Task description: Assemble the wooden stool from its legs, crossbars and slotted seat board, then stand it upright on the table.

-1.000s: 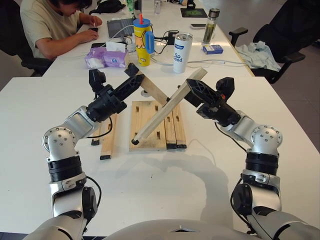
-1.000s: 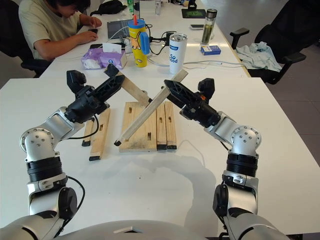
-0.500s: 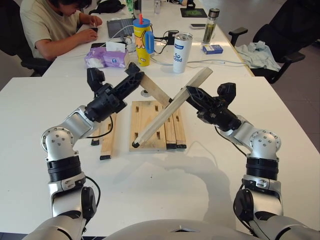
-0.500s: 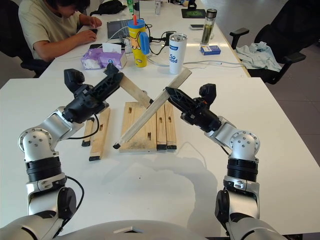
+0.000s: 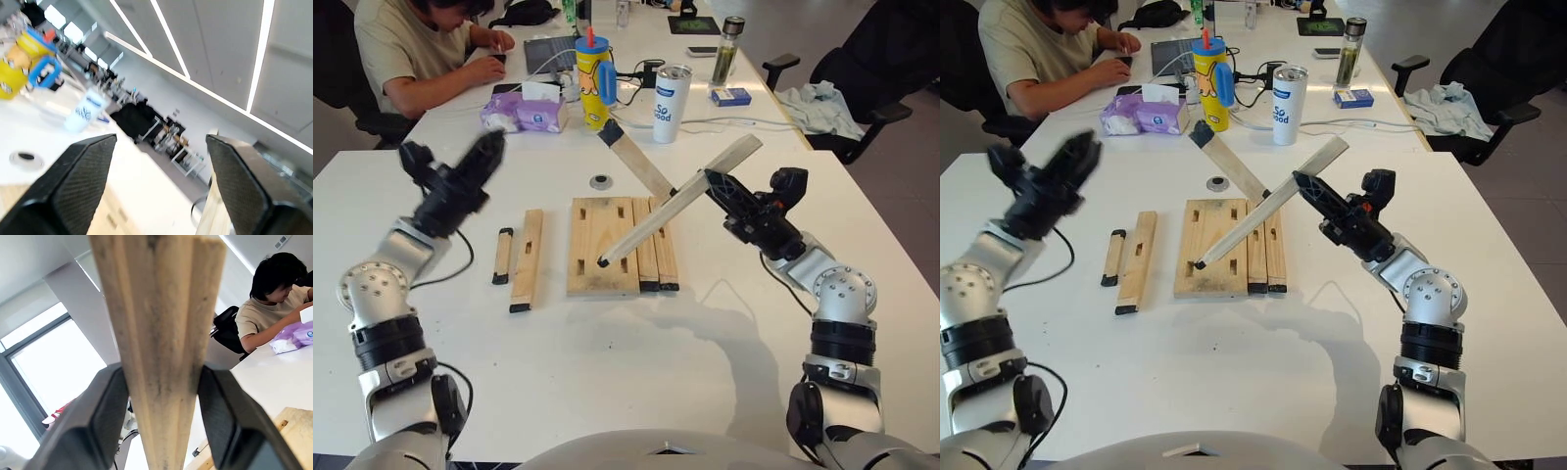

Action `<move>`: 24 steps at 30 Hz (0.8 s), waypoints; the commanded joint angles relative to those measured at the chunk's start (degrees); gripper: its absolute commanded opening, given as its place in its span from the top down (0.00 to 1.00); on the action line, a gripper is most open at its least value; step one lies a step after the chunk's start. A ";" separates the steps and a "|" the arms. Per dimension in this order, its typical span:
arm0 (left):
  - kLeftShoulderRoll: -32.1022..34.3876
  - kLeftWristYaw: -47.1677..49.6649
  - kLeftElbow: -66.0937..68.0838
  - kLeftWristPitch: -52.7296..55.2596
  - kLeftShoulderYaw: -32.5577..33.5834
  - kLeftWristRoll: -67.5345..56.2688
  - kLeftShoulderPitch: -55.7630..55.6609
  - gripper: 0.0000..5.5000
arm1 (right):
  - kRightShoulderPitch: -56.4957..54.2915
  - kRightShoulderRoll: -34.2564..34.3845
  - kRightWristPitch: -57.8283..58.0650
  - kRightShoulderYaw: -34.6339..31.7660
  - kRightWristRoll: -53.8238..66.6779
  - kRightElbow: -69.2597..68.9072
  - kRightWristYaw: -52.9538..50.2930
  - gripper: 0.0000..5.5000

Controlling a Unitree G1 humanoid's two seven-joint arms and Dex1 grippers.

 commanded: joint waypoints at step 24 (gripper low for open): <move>6.32 -14.99 3.28 -21.59 -40.81 52.14 4.53 0.36 | -28.15 -2.49 -36.55 15.11 -36.77 47.50 31.19 0.63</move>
